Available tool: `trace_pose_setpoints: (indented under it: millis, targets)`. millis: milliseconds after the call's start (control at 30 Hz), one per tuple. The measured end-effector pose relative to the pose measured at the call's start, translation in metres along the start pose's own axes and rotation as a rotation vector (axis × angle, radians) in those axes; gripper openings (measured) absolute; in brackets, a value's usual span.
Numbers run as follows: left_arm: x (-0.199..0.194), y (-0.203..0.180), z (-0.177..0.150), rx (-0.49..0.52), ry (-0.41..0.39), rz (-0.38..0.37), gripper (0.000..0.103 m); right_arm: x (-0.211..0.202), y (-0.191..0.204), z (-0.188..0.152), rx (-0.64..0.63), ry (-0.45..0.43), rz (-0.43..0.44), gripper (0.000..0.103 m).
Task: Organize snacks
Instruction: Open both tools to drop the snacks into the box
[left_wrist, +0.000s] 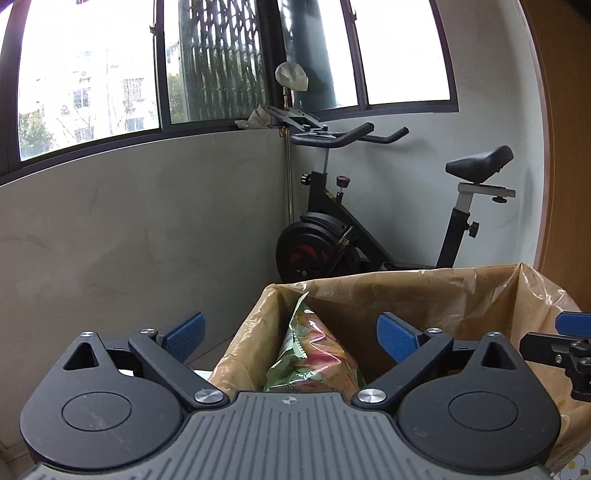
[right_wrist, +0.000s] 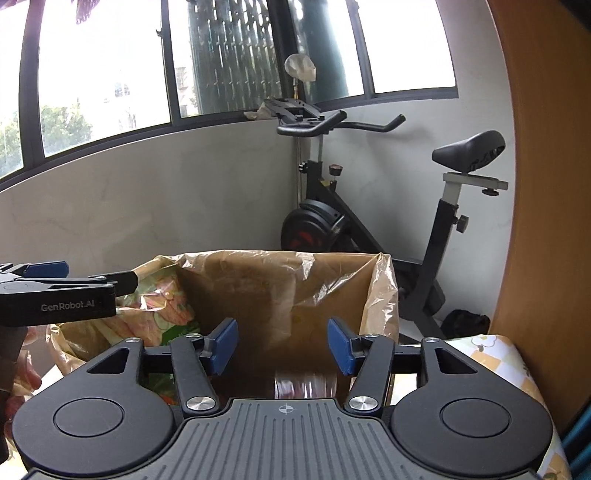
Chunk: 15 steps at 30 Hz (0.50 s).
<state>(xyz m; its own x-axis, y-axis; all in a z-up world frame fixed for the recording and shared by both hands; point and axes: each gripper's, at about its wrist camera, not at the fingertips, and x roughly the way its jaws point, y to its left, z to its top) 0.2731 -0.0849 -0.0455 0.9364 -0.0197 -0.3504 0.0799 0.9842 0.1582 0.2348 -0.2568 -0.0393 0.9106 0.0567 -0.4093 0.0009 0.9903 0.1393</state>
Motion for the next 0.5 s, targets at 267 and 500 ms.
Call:
trace_pose_setpoints:
  millis: [267,500]
  targets:
    - [-0.035,0.041,0.004,-0.088,-0.011,-0.064,0.100,-0.029,-0.008,-0.005,0.063,-0.017,0.014,0.055]
    - [-0.085,0.078,-0.006,-0.134,-0.022,-0.087,0.100,-0.070,-0.004,-0.028,0.090,-0.040,0.027,0.055]
